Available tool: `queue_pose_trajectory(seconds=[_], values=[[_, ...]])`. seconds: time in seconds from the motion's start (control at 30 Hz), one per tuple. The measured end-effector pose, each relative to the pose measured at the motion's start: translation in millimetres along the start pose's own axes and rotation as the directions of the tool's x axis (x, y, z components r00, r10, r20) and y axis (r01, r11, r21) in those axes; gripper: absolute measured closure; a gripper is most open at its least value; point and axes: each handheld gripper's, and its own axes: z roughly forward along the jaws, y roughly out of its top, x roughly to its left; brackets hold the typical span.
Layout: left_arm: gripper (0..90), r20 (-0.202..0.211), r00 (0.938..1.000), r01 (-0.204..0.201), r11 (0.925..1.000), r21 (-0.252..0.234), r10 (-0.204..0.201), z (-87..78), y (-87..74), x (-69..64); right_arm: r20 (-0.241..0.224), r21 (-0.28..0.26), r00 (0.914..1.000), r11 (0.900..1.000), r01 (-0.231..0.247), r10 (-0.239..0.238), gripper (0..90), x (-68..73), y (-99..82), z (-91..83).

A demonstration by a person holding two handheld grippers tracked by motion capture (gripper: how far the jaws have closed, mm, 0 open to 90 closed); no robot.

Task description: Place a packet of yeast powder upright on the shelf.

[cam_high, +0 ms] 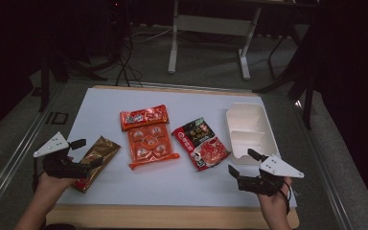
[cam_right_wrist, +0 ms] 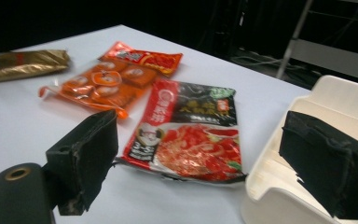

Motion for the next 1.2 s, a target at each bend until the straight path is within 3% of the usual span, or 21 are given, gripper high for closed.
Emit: queue_pose_trajectory(seconds=[0.33,0.47,0.97,1.07,1.2], values=[[0.0,-0.019,0.9997,-0.014,0.9987,0.048,0.015,16.9,21.8,16.6,-0.008,0.008,0.9995,0.9995,-0.029,0.029,10.2,3.1,0.8,-0.6],[0.0,-0.029,0.9995,-0.014,0.9982,0.059,0.015,25.7,25.8,22.5,-0.008,0.016,0.9998,0.9998,-0.015,0.016,10.3,5.7,1.1,-0.4],[0.6,-0.052,0.9984,0.027,0.9873,0.156,-0.019,57.6,16.5,48.4,-0.02,0.011,0.9997,0.9998,-0.015,0.015,10.0,8.3,2.5,-2.2],[0.7,-0.06,0.9975,0.046,0.9839,0.173,-0.036,62.2,13.7,54.7,-0.023,0.018,0.9997,0.9998,0.006,-0.005,10.0,10.4,2.5,-0.9],[4.3,-0.072,0.997,0.042,0.978,0.204,-0.027,65.0,8.9,61.0,-0.033,0.029,0.9992,0.9993,0.024,-0.023,10.0,13.6,2.0,0.8]])
